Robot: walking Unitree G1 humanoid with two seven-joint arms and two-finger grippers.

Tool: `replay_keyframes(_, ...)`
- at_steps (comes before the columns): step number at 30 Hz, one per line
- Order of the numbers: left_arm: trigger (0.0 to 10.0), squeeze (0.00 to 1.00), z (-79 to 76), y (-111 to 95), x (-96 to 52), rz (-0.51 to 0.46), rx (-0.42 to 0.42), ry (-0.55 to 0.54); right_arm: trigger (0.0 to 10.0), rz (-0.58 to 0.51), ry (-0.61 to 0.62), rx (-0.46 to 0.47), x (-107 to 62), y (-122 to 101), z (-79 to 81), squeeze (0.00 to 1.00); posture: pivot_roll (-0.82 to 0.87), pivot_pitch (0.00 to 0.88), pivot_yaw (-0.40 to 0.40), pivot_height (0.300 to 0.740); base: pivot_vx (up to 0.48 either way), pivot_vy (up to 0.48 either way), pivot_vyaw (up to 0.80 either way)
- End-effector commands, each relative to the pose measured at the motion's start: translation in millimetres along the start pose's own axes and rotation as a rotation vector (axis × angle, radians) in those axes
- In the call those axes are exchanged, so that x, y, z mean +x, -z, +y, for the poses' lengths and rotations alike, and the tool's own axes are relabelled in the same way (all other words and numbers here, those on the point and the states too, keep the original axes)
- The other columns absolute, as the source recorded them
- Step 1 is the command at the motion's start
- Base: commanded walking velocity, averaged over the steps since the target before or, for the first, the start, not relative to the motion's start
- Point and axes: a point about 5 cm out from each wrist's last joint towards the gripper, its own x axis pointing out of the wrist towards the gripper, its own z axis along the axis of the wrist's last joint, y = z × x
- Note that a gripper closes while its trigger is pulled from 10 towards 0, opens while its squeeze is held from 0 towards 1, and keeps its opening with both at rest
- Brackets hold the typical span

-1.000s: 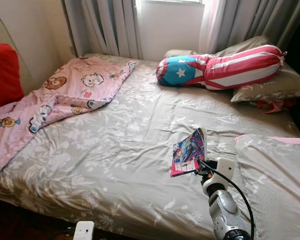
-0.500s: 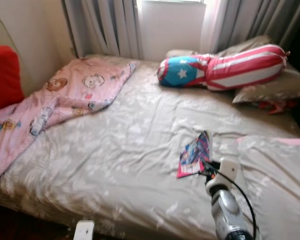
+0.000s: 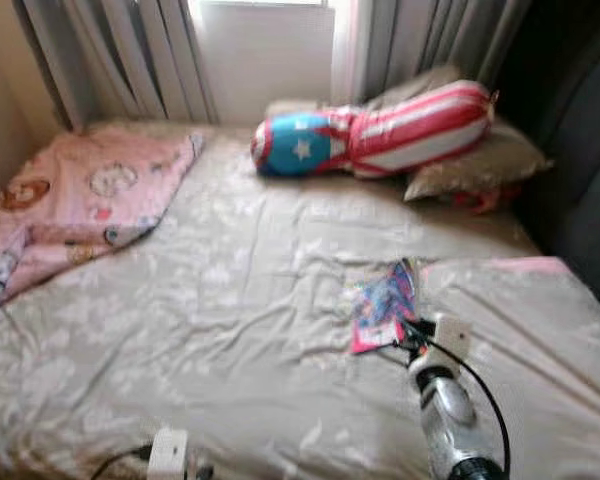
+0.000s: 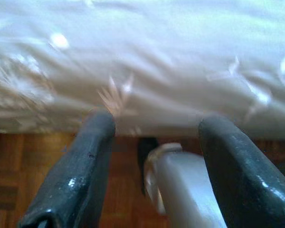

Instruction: Clean up the room

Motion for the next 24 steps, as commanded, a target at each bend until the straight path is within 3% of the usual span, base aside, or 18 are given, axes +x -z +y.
replay_keyframes(1, 10.0, 0.00, 4.0, -9.9, 1.7, -0.048, -0.018, -0.009, 10.0, -0.042, -0.065, 0.007, 4.1, -9.6, 10.3, 0.00, 0.05, 0.000, -0.052, 0.726, 0.000, 0.000, 0.00)
replay_keyframes(2, 10.0, 0.00, 4.0, -9.9, 1.7, -0.048, -0.018, -0.009, 10.0, -0.042, -0.065, 0.007, 4.1, -9.6, 10.3, 0.00, 0.05, 0.000, -0.052, 0.726, 0.000, 0.000, 0.00)
replay_keyframes(6, 10.0, 0.00, 5.3, -42.0, 7.6, -0.186, -0.080, -0.012, 10.0, -0.040, -0.145, 0.021, 3.3, -8.3, 19.2, 0.00, 0.04, 0.000, -0.051, 0.726, 0.000, 0.000, 0.00)
replay_keyframes(10, 10.0, 0.00, 2.7, -86.1, 9.7, -0.395, -0.109, 0.005, 10.0, -0.064, -0.216, 0.046, 3.4, -12.5, 27.4, 0.00, 0.03, 0.000, -0.046, 0.726, 0.000, 0.000, 0.00)
replay_keyframes(13, 10.0, 0.00, -0.7, -111.4, 7.1, -0.520, -0.109, 0.028, 10.0, -0.067, -0.264, 0.051, 3.0, -13.5, 32.0, 0.00, 0.03, 0.000, -0.046, 0.726, 0.000, 0.000, 0.00)
replay_keyframes(16, 10.0, 0.00, -8.9, -140.8, -4.7, -0.685, -0.088, 0.045, 10.0, -0.073, -0.291, 0.072, 2.4, -13.4, 35.5, 0.00, 0.03, 0.000, -0.046, 0.726, 0.000, 0.000, 0.00)
replay_keyframes(22, 10.0, 0.00, -8.4, -147.1, -12.2, -0.733, -0.092, 0.030, 10.0, -0.069, -0.286, 0.059, 1.8, -12.8, 34.7, 0.00, 0.04, 0.002, -0.047, 0.726, 0.000, 0.000, 0.00)
replay_keyframes(24, 10.0, 0.00, -14.0, -146.2, -11.9, -0.733, -0.102, 0.030, 10.0, -0.030, -0.240, 0.013, 3.0, -9.0, 31.4, 0.00, 0.03, 0.002, -0.046, 0.726, 0.000, 0.000, 0.00)
